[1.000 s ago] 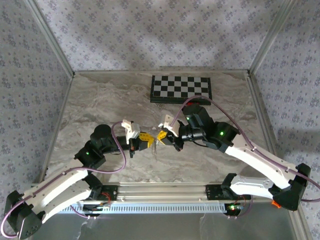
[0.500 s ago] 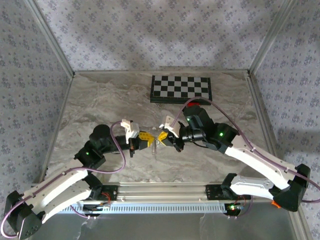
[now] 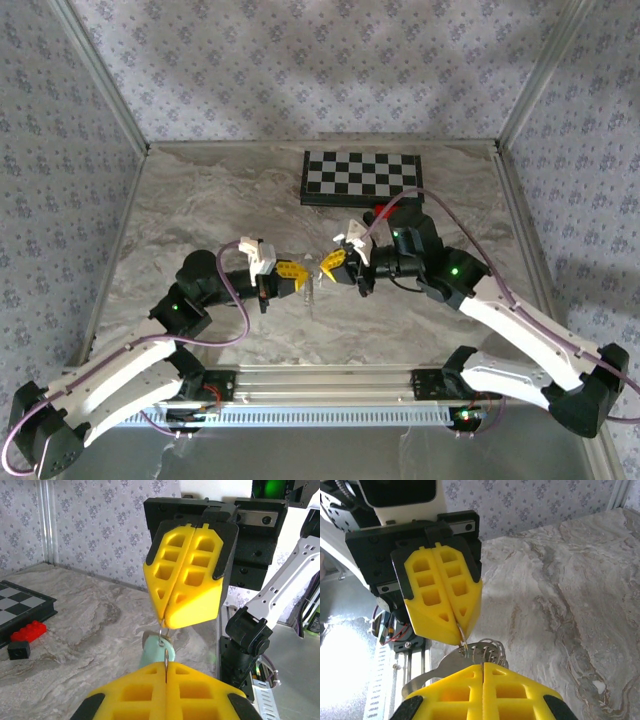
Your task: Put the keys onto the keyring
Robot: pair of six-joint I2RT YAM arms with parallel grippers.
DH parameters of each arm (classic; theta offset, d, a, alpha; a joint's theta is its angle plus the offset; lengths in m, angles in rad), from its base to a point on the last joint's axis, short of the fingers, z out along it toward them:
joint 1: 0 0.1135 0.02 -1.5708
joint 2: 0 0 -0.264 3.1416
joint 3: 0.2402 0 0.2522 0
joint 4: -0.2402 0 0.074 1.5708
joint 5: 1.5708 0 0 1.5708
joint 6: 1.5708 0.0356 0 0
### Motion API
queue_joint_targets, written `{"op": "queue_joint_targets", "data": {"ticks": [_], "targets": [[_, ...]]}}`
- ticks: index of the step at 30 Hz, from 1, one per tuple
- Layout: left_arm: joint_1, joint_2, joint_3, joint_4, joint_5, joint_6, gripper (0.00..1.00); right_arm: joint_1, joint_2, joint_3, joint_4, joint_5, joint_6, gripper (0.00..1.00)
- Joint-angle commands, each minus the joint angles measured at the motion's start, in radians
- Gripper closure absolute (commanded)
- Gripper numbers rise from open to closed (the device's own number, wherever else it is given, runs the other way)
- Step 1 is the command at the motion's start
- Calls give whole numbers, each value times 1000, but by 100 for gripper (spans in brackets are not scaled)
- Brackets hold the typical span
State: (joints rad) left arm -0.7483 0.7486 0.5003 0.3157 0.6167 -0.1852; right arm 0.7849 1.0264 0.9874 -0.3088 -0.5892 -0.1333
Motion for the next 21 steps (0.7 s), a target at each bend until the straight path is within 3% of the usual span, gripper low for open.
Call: {"op": "queue_joint_targets", "data": {"ticks": [1, 21], "targets": [[-7, -23, 7, 54, 4, -13, 100, -4, -11, -8, 48, -47, 41, 100], [-8, -9, 6, 110, 2, -48, 100, 37, -10, -8, 39, -14, -7, 100]]}}
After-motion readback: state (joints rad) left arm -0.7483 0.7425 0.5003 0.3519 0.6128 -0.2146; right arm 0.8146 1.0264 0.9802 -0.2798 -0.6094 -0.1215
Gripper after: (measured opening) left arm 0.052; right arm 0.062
